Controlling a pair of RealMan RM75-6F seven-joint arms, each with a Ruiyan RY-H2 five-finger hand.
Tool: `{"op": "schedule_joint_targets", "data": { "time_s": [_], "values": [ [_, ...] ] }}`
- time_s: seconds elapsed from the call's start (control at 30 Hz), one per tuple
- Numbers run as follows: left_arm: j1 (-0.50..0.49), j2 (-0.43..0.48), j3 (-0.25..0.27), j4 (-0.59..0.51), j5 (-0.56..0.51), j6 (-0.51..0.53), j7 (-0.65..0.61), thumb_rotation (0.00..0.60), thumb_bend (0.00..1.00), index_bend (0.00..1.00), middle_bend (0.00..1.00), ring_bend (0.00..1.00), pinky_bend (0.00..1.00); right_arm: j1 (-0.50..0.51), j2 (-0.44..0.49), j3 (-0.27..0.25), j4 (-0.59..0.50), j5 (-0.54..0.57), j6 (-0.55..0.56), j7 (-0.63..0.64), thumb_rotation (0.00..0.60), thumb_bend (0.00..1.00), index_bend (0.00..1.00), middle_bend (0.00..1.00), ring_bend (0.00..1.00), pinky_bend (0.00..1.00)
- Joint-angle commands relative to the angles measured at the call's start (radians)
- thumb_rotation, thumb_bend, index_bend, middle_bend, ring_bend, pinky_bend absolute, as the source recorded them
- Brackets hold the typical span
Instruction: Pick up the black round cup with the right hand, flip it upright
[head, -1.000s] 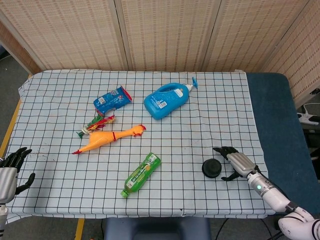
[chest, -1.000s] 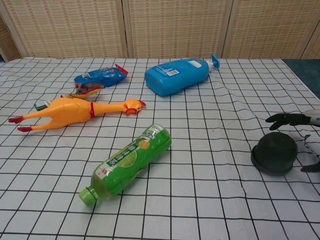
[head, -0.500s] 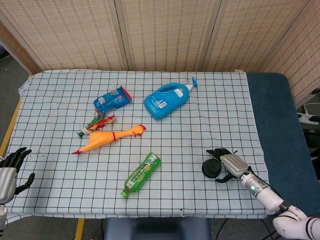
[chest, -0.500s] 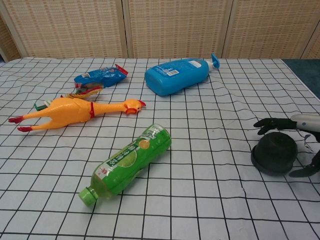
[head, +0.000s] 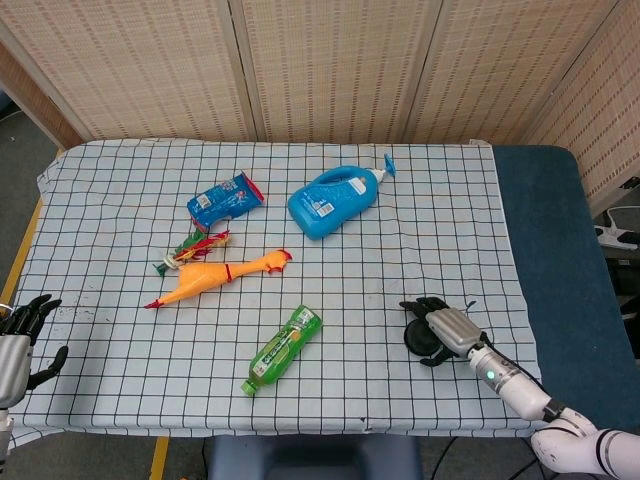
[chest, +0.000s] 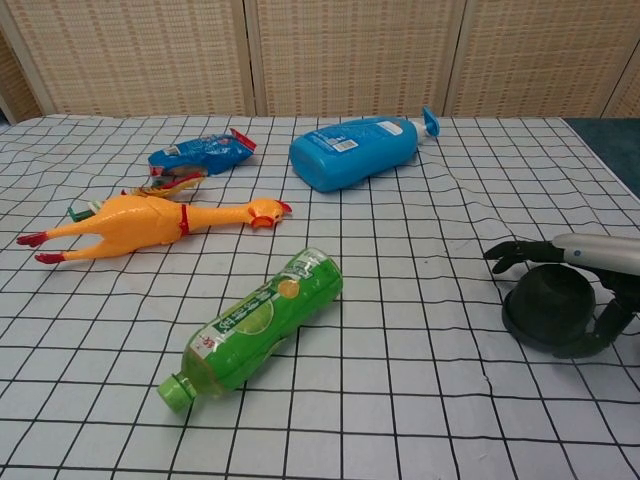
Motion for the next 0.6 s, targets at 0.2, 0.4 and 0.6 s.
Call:
{"op": "schedule_joint_targets", "data": {
  "time_s": [0.2,0.4,0.6],
  "values": [
    [0.0,0.002,0.0,-0.001,0.0,-0.001,-0.004,0.6,0.35,0.18,0.13,0.18,0.32,0.001,-0.013,-0.004,0.0,0.002,0.017,-0.033,0.6,0.06,0.03,0.12,0.0,0.0],
    [0.002,0.002,0.001,-0.001,0.001,0.002,-0.005,0.6,0.35,0.18,0.13,0.18,0.32,0.004,-0.026,-0.004,0.015,0.028,0.006,-0.066,0.6,0.06,0.03,0.14,0.01,0.0],
    [0.002,0.003,0.0,-0.002,0.0,0.0,-0.006,0.6,0.35,0.18,0.13,0.18,0.32,0.001,-0.04,-0.002,0.023,0.034,0.023,-0.085,0.6,0.07,0.12,0.21,0.08,0.04]
  ]
}}
